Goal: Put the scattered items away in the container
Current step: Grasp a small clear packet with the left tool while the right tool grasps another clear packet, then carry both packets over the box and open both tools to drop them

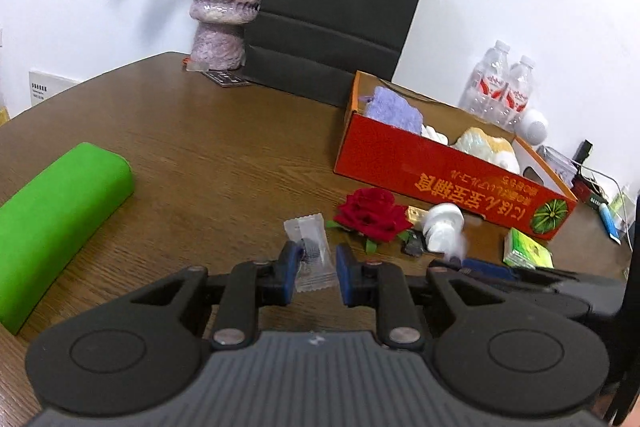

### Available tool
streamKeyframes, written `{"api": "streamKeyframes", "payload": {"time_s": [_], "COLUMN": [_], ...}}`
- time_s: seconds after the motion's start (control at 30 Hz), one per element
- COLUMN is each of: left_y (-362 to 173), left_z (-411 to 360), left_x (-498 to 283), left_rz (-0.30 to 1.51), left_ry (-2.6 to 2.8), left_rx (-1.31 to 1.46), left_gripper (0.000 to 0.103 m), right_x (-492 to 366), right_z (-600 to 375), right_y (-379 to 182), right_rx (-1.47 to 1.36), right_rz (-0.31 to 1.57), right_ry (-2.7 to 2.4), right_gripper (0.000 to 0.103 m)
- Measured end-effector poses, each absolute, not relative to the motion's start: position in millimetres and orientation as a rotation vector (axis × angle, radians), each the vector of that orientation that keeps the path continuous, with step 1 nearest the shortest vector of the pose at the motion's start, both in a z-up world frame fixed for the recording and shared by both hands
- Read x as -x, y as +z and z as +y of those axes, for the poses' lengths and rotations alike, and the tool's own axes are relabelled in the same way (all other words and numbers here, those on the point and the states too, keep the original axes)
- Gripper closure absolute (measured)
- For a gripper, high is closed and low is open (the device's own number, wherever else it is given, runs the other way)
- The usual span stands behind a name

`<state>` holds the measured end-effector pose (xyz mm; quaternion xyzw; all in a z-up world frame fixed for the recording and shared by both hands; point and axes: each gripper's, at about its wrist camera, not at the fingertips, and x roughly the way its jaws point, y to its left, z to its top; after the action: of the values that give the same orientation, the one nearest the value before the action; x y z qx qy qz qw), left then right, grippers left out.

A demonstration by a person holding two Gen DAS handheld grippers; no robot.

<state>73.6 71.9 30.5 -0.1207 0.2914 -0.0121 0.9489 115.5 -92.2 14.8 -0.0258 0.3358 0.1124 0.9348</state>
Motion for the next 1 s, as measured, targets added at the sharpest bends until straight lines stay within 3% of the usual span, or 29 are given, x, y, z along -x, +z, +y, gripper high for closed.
{"api": "streamKeyframes", "payload": {"time_s": [0.27,0.47,0.7,0.83,1.0], "left_y": [26.2,19.3,44.5,79.6,176.5], "left_z": [61.4,35.0,2.8,-12.5,-14.1], "left_x": [-72.4,-67.7,-2.2,-18.9,-64.9], "left_rz": [0.596,0.614,0.599,0.576,0.459], "left_ry": [-0.025,-0.109,-0.338,-0.339,-0.341], "left_rx": [0.182,0.078,0.082,0.039,-0.071], "left_gripper": [0.081,0.081,0.081,0.081,0.081], "right_x": [-109.6,-37.4,41.8,34.9,5.4], "right_z": [-107.6,-145.7,-202.4,-223.6,-237.1], "right_y": [17.9,20.5,51.1,80.1,176.4], "right_rx": [0.074,0.031,0.075,0.034,0.177], "right_rz": [0.702,0.713,0.601,0.553,0.326], "right_ry": [0.234,0.222,0.176,0.195,0.175], "right_gripper": [0.083,0.083,0.083,0.083,0.083]}}
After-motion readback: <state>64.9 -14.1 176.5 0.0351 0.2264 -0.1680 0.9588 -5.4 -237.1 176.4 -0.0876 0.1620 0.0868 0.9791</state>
